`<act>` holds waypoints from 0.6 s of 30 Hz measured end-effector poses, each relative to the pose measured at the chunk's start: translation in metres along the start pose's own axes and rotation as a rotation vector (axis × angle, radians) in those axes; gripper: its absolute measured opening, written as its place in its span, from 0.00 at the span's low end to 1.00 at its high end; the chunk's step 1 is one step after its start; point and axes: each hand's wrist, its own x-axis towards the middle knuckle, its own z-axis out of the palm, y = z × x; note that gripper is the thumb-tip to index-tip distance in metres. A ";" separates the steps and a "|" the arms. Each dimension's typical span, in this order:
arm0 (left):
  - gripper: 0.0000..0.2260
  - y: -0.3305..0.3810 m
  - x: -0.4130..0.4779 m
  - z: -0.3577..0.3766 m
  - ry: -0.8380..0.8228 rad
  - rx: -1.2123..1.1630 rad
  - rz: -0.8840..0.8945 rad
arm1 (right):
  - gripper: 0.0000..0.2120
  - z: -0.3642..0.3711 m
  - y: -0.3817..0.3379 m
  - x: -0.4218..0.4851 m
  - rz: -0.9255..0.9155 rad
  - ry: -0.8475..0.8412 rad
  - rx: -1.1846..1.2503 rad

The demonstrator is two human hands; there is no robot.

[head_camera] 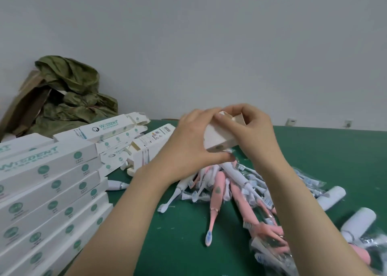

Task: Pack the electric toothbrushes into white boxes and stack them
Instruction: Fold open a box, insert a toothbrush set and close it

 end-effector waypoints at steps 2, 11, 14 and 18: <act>0.29 0.000 0.000 0.002 0.046 -0.008 0.036 | 0.09 -0.002 -0.006 0.000 0.111 -0.065 0.263; 0.33 -0.009 -0.003 -0.007 0.002 -0.045 -0.013 | 0.07 -0.006 -0.001 0.002 0.249 0.015 0.225; 0.16 -0.004 -0.003 -0.005 -0.034 0.043 0.121 | 0.07 -0.002 0.000 0.001 0.164 0.057 0.073; 0.03 -0.004 -0.003 0.002 -0.120 0.026 -0.016 | 0.06 -0.002 0.001 0.001 0.183 0.017 0.102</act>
